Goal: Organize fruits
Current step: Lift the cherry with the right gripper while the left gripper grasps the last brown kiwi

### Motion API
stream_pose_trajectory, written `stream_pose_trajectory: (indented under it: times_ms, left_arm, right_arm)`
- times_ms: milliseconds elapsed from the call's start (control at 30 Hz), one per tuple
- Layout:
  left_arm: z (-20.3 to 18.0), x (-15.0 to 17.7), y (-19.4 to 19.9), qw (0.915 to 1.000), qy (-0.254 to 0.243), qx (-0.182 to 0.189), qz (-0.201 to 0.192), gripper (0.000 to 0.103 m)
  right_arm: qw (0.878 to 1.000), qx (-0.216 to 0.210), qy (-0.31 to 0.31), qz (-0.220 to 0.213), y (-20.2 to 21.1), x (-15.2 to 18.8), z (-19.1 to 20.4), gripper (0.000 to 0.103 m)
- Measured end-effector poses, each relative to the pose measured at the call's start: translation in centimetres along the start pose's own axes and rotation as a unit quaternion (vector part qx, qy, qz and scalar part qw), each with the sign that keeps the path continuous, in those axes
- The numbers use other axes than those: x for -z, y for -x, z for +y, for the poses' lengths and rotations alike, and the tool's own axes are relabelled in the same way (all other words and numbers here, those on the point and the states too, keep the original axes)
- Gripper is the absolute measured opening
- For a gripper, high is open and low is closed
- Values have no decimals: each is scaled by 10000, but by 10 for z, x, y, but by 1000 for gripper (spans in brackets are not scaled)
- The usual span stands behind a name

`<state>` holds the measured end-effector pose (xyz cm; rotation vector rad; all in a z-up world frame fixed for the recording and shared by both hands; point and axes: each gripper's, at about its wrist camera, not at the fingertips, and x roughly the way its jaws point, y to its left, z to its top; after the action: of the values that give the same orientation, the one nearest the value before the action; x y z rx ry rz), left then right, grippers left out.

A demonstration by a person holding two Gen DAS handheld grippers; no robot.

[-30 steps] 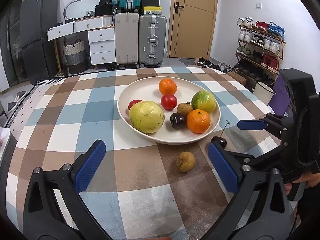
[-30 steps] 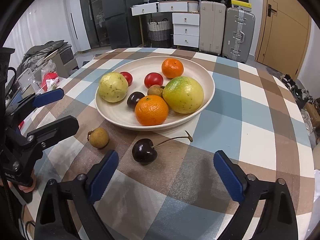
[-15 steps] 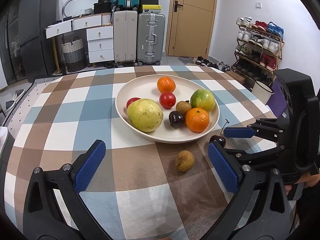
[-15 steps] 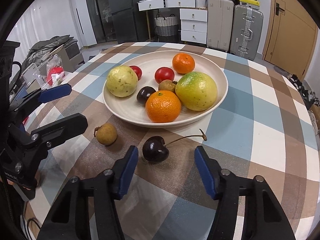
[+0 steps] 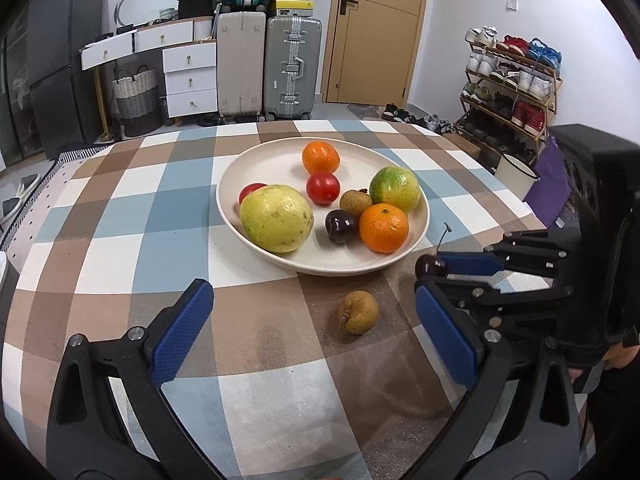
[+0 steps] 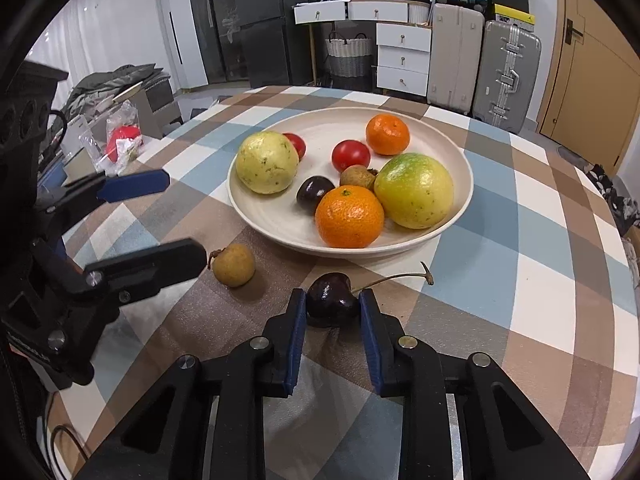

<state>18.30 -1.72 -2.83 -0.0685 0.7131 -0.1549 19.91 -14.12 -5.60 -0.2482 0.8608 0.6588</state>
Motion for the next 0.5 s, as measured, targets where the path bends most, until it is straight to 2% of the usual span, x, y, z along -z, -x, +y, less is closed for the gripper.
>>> stream_pose_trajectory:
  times_ms: [300, 467, 500]
  left_arm:
    - [-12, 3, -12, 9987, -196, 157, 433, 81]
    - [-11, 4, -24, 9969, -149, 232, 738, 52]
    - [-10, 4, -26, 9966, -123, 279, 771, 49]
  right_arm:
    - [9990, 61, -350, -271, 12, -1, -17, 27]
    - [9990, 61, -377, -240, 9, -1, -18, 27]
    - [9990, 64, -368, -237, 9, 0, -18, 27]
